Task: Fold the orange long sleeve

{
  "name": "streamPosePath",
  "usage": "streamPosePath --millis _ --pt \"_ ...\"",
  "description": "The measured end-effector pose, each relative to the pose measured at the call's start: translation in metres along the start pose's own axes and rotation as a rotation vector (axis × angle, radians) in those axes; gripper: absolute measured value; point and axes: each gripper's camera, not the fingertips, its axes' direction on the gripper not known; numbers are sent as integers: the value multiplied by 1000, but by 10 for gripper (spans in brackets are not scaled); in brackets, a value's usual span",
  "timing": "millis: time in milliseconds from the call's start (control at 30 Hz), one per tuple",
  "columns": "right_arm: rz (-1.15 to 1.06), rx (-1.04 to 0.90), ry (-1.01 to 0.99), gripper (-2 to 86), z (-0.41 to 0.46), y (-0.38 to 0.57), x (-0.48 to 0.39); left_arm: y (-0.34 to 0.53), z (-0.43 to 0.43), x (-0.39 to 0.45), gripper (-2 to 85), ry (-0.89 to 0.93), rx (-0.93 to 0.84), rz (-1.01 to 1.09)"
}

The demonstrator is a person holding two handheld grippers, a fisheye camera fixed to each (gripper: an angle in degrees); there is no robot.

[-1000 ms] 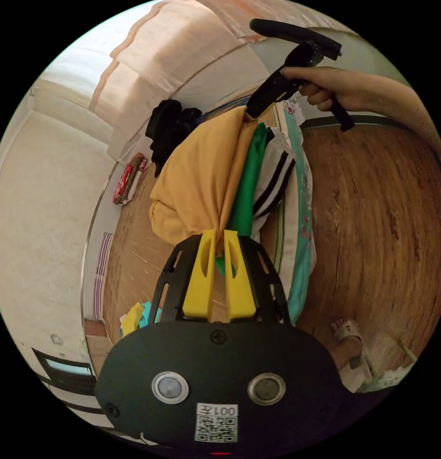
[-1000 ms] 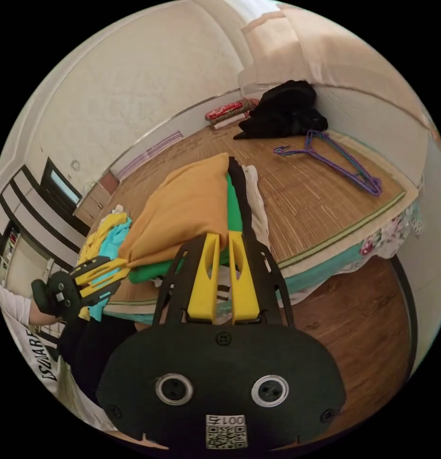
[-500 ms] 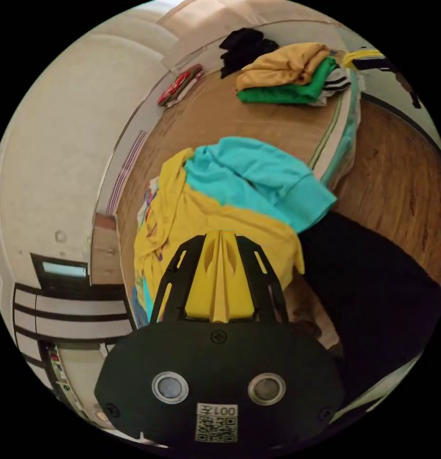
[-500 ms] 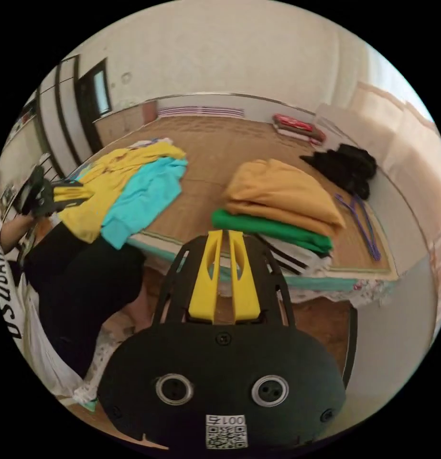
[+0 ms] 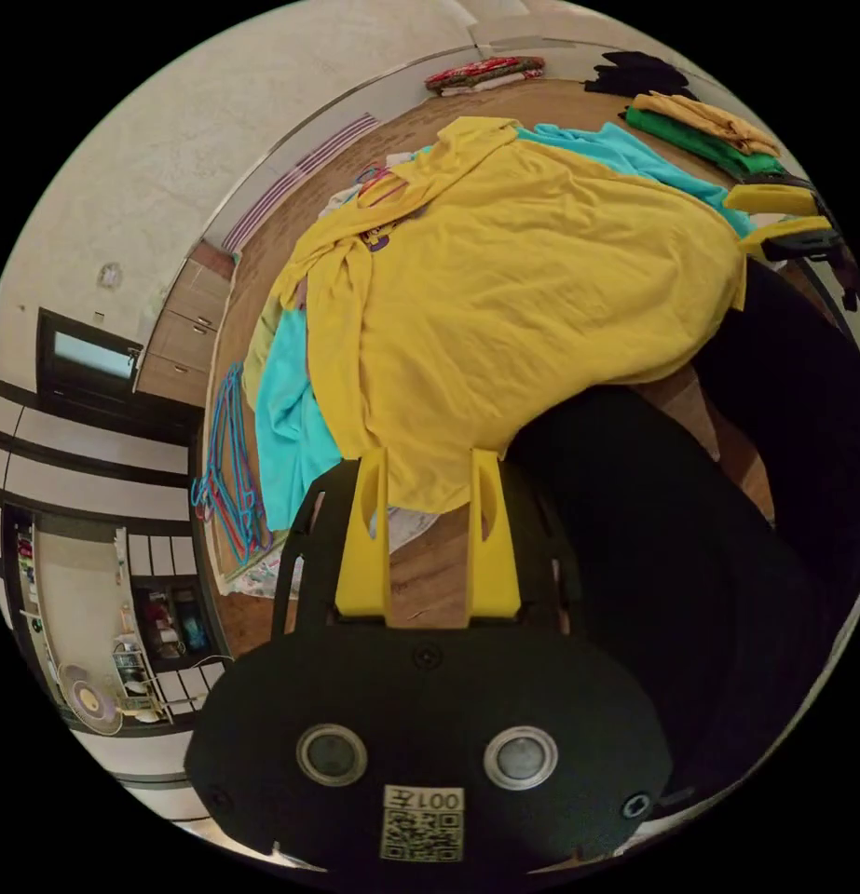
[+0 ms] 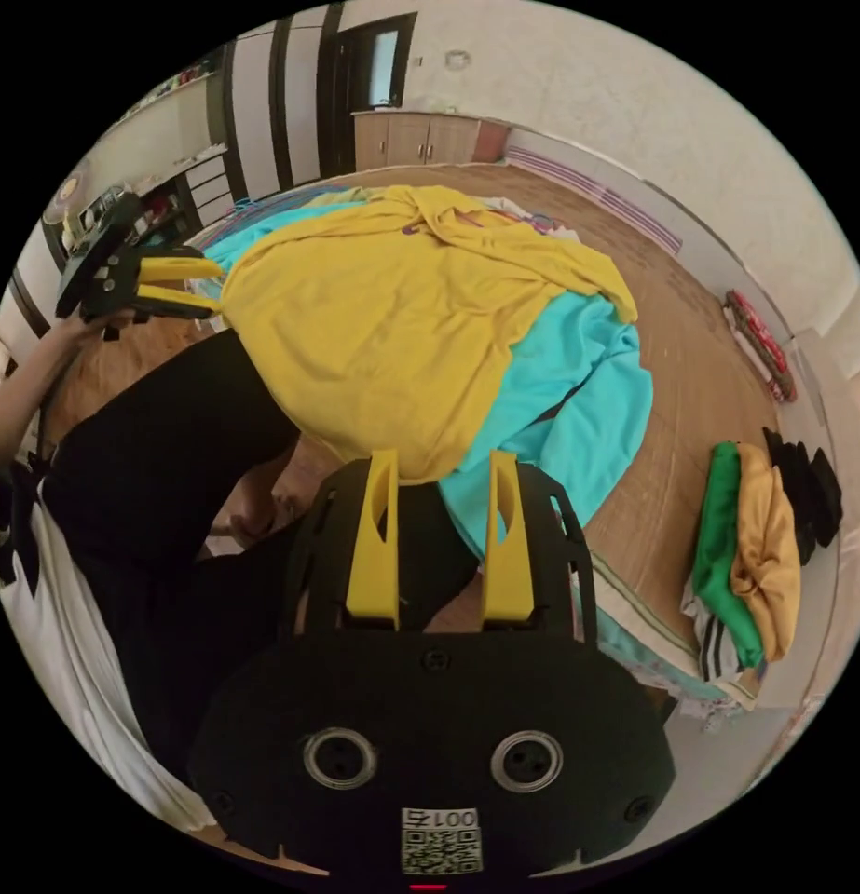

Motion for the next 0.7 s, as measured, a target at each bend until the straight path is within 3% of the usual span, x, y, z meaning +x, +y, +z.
streamPosePath --millis 200,267,400,567,700 --pt "112 -77 -63 90 16 -20 5 49 25 -54 106 9 -53 -142" --pt "97 -74 -85 53 9 -23 0 70 29 -81 84 111 -16 -226" --pt "94 -52 -59 30 -9 -24 -10 95 24 -112 21 116 -4 -235" --pt "134 98 -29 20 -60 -23 -10 143 -3 -171 -8 285 92 -335" --pt "187 255 -37 17 -104 -21 1 179 -45 -209 -10 318 248 -367"
